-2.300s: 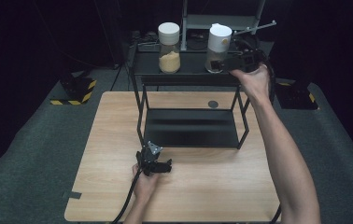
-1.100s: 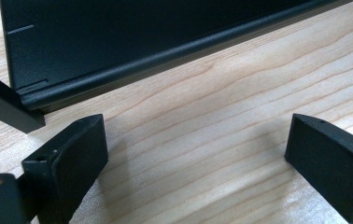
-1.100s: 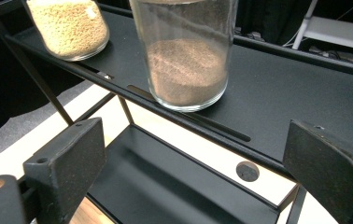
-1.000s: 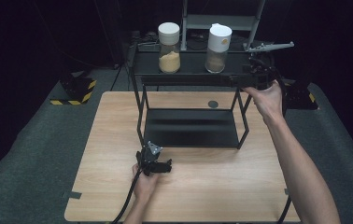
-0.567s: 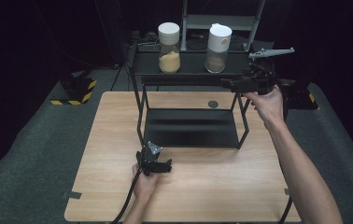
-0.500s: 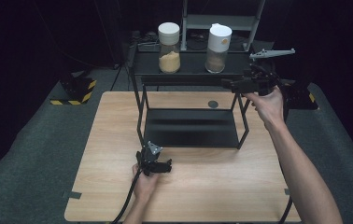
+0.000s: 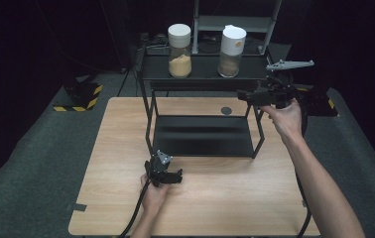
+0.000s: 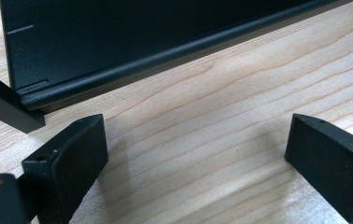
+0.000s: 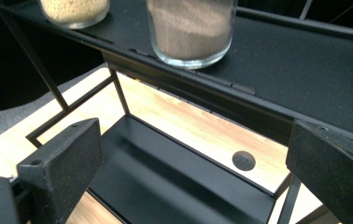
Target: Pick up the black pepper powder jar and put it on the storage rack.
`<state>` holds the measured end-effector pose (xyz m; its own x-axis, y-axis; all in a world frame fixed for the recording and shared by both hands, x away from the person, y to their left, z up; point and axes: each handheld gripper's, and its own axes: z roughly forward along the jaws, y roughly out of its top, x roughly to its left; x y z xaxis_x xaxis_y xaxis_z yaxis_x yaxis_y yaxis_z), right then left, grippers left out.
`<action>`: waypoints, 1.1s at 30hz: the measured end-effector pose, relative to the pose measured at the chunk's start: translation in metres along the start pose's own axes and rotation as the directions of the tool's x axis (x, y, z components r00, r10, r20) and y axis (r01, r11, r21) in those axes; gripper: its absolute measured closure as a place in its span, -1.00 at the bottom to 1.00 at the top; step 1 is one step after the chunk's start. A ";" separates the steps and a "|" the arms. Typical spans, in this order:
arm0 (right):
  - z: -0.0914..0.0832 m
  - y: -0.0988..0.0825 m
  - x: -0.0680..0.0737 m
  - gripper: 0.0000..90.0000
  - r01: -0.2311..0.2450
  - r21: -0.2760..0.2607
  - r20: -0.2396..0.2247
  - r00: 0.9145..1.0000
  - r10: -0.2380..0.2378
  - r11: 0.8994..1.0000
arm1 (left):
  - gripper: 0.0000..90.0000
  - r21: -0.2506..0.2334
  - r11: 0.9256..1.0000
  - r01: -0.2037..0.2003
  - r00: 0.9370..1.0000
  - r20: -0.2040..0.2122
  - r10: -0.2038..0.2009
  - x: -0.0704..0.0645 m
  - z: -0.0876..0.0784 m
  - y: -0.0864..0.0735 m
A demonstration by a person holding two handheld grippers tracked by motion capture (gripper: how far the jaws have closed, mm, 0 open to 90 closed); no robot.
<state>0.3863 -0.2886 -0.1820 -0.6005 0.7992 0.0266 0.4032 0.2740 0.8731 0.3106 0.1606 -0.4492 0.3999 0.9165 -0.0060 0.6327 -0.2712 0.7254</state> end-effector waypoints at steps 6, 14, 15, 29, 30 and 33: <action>-0.001 -0.006 -0.002 -0.93 -0.009 0.007 -0.001 1.000 0.009 1.000 | -0.87 0.000 1.000 0.000 1.000 0.000 0.000 0.000 0.000 0.000; -0.003 -0.015 -0.005 -0.93 -0.016 0.014 -0.004 1.000 0.016 1.000 | -0.87 0.000 1.000 0.000 1.000 -0.001 0.000 0.000 0.000 0.000; -0.003 -0.016 -0.005 -0.93 -0.016 0.014 -0.004 1.000 0.016 1.000 | -0.87 0.000 1.000 0.000 1.000 -0.001 0.000 0.000 0.000 0.000; 0.002 -0.027 -0.007 -0.93 -0.025 0.040 -0.011 1.000 0.025 0.999 | -0.87 0.000 1.000 0.005 1.000 0.001 -0.005 0.000 0.000 0.000; 0.003 -0.028 -0.007 -0.93 -0.025 0.041 -0.012 1.000 0.025 0.999 | -0.87 -0.001 1.000 0.005 1.000 0.001 -0.005 0.000 0.000 0.000; 0.004 -0.030 -0.007 -0.93 -0.028 0.044 -0.013 0.999 0.029 0.999 | -0.87 0.000 1.000 0.004 1.000 0.001 -0.004 0.000 0.000 0.000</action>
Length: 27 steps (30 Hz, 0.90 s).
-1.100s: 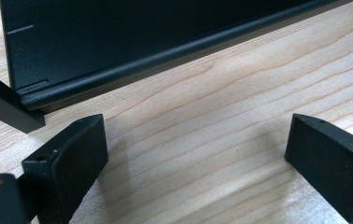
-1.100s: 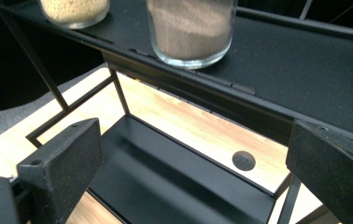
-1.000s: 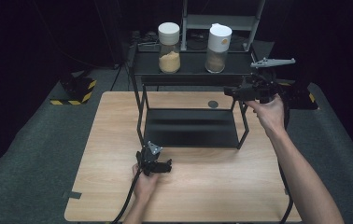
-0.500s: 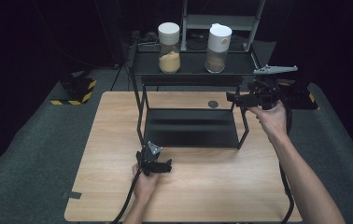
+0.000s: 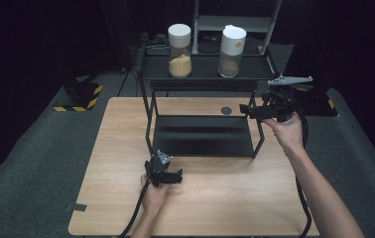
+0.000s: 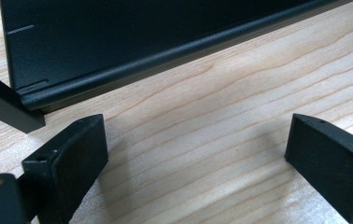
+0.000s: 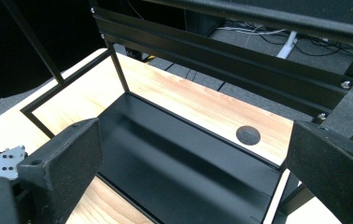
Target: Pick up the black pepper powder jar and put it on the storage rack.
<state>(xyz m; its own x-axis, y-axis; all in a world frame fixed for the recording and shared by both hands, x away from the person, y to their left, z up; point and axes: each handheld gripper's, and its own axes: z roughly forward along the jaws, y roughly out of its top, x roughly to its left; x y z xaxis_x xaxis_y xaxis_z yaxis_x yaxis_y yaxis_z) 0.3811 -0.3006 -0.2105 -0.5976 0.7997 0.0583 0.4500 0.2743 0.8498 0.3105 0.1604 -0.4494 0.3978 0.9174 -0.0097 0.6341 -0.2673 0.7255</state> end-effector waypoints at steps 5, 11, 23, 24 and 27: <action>0.003 -0.006 -0.001 -0.92 -0.005 0.006 -0.006 1.000 0.005 1.000 | -0.87 0.003 1.000 -0.004 1.000 0.000 0.004 0.000 0.000 0.000; 0.005 -0.014 -0.002 -0.92 -0.015 0.007 -0.005 1.000 0.015 1.000 | -0.87 0.003 1.000 -0.004 1.000 0.000 0.004 0.000 0.000 0.000; 0.006 -0.025 -0.007 -0.91 -0.036 0.019 -0.003 0.999 0.036 0.999 | -0.87 0.002 1.000 -0.003 1.000 0.000 0.003 0.000 0.000 0.000; 0.007 -0.026 -0.007 -0.91 -0.037 0.019 -0.004 0.999 0.037 0.999 | -0.87 0.002 1.000 -0.004 1.000 0.000 0.004 0.000 0.000 0.000; 0.008 -0.029 -0.008 -0.91 -0.040 0.024 -0.008 0.999 0.040 0.999 | -0.87 0.002 1.000 -0.003 1.000 0.000 0.003 0.000 0.000 0.000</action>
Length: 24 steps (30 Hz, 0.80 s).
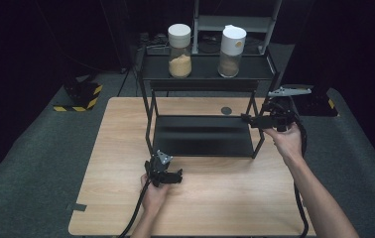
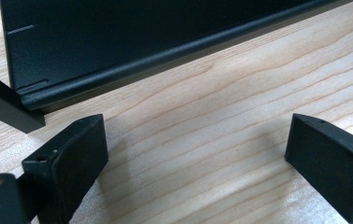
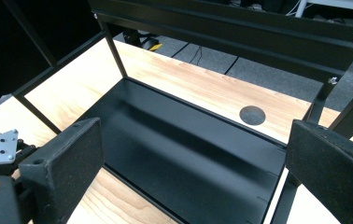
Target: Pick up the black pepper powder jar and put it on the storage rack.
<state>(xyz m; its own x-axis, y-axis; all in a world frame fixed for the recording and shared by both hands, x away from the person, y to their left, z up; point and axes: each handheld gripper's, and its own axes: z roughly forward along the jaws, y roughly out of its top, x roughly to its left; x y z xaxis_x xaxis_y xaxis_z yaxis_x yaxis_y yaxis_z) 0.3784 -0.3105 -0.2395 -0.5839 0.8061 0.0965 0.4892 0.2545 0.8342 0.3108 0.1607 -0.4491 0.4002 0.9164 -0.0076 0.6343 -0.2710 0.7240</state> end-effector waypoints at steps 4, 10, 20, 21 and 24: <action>0.002 -0.003 -0.001 -0.91 -0.005 0.005 0.001 1.000 0.005 1.000 | -0.87 0.000 1.000 0.000 1.000 0.000 0.000 0.000 0.000 0.000; 0.005 -0.005 0.000 -0.91 -0.004 0.014 0.001 1.000 0.004 1.000 | -0.87 0.000 1.000 0.000 1.000 0.000 0.000 0.000 0.000 0.000; 0.014 -0.007 0.006 -0.91 0.014 0.037 -0.002 1.000 -0.014 0.999 | -0.87 0.000 1.000 0.000 1.000 0.000 0.000 0.000 0.000 0.000; 0.014 -0.007 0.006 -0.91 0.015 0.039 -0.002 1.000 -0.015 0.999 | -0.87 0.000 1.000 0.000 1.000 0.000 0.000 0.000 0.000 0.000; 0.016 -0.008 0.006 -0.91 0.011 0.040 -0.004 1.000 -0.011 0.999 | -0.87 0.000 1.000 0.000 1.000 0.000 0.000 0.000 0.000 0.000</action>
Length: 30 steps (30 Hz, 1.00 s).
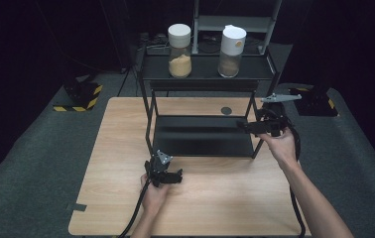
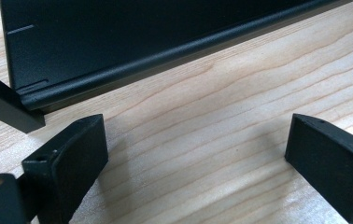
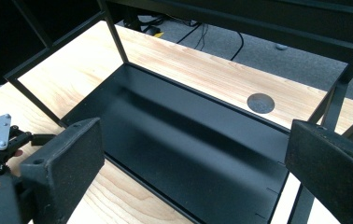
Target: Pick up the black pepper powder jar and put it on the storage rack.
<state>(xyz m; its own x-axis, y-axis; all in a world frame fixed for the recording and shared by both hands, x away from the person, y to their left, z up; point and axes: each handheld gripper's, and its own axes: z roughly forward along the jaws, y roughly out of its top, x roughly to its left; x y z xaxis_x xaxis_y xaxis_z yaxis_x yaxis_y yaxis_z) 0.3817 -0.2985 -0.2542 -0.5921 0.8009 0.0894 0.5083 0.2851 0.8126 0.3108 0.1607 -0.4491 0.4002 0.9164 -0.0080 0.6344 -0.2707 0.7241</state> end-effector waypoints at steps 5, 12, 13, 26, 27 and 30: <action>0.003 0.000 0.002 -0.91 0.009 0.011 0.001 1.000 -0.009 1.000 | -0.87 0.000 1.000 0.000 1.000 0.000 0.000 0.000 0.000 0.000; 0.008 -0.002 0.005 -0.91 0.016 0.020 0.013 1.000 -0.017 1.000 | -0.87 0.000 1.000 0.000 1.000 0.000 0.000 0.000 0.000 0.000; 0.008 -0.003 0.005 -0.91 0.015 0.019 0.013 1.000 -0.016 1.000 | -0.87 0.000 1.000 0.000 1.000 0.000 0.000 0.000 0.000 0.000; 0.015 -0.011 0.003 -0.90 0.008 0.034 0.003 1.000 -0.008 0.999 | -0.87 0.000 1.000 0.000 1.000 0.000 0.000 0.000 0.000 0.000; 0.015 -0.012 0.003 -0.90 0.008 0.033 0.002 1.000 -0.008 0.999 | -0.87 0.000 1.000 0.000 1.000 0.000 0.000 0.000 0.000 0.000; 0.015 -0.014 0.002 -0.90 0.003 0.032 0.002 1.000 -0.003 0.999 | -0.87 0.000 1.000 -0.001 1.000 0.000 0.001 0.000 0.000 0.000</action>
<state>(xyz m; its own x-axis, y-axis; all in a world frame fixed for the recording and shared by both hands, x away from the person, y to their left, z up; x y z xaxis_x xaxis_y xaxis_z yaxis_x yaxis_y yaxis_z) 0.3833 -0.2931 -0.2743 -0.5926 0.8009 0.0856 0.5262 0.3044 0.7940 0.3108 0.1608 -0.4491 0.4006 0.9162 -0.0076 0.6341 -0.2712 0.7241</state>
